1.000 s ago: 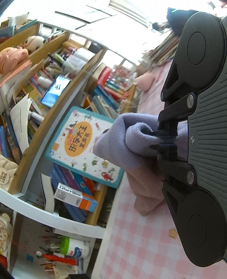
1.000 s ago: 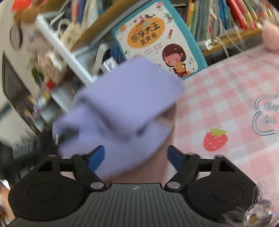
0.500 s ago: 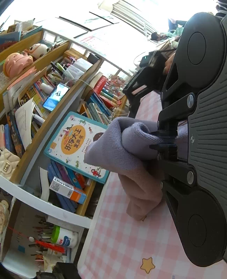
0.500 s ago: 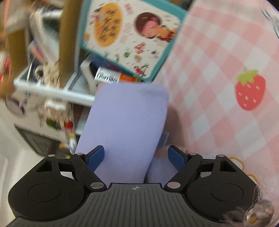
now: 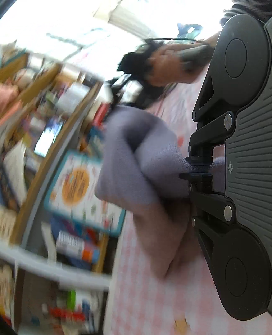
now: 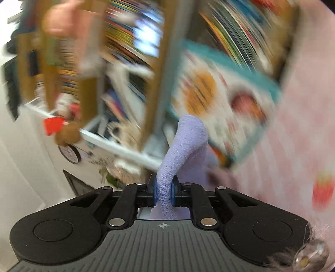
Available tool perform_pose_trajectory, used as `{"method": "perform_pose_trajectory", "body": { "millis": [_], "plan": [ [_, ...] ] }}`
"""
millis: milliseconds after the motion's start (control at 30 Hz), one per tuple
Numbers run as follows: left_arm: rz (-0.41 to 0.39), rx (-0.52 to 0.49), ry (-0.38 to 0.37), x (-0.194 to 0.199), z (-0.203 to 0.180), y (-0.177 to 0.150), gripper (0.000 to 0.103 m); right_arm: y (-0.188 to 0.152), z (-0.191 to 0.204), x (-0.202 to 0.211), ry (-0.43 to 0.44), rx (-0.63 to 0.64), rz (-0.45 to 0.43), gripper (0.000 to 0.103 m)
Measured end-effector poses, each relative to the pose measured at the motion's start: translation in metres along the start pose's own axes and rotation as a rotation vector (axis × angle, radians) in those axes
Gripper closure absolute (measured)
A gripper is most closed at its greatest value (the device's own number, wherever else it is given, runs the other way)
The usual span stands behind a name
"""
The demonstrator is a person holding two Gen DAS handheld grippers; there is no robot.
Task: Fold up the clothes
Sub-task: 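Lift the sweatshirt with both tools and shake it open in the air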
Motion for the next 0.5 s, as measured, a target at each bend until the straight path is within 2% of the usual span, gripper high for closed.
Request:
{"method": "perform_pose_trajectory", "body": {
  "millis": [100, 167, 267, 333, 400, 500],
  "plan": [
    [-0.031, -0.084, -0.153, -0.017, -0.039, 0.015, 0.099, 0.036, 0.066, 0.013, 0.002, 0.178, -0.088, 0.092],
    [-0.092, -0.136, -0.262, -0.020, -0.066, 0.031, 0.099, 0.056, 0.113, 0.017, 0.036, 0.283, -0.138, 0.092],
    [-0.226, -0.172, -0.406, -0.004, -0.090, 0.060, 0.099, 0.061, 0.180, 0.011, 0.080, 0.464, -0.182, 0.092],
    [-0.295, -0.157, -0.472, 0.010, -0.093, 0.072, 0.099, 0.053, 0.207, -0.003, 0.102, 0.555, -0.172, 0.092],
    [-0.322, -0.126, -0.502, 0.019, -0.086, 0.075, 0.099, 0.045, 0.226, -0.019, 0.111, 0.632, -0.148, 0.092],
    [-0.260, -0.070, -0.457, 0.016, -0.065, 0.058, 0.099, 0.024, 0.205, -0.063, 0.026, 0.667, -0.022, 0.092]
  ]
}}
Point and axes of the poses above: each gripper's, at about its wrist camera, not at the fingertips, and x roughly against the way its jaws point, z to its left, y to its top, the point moved 6 cm from there along -x, roughly the way its jaws point, and after that the axes turned 10 degrees about -x, right-handed, at the moved point
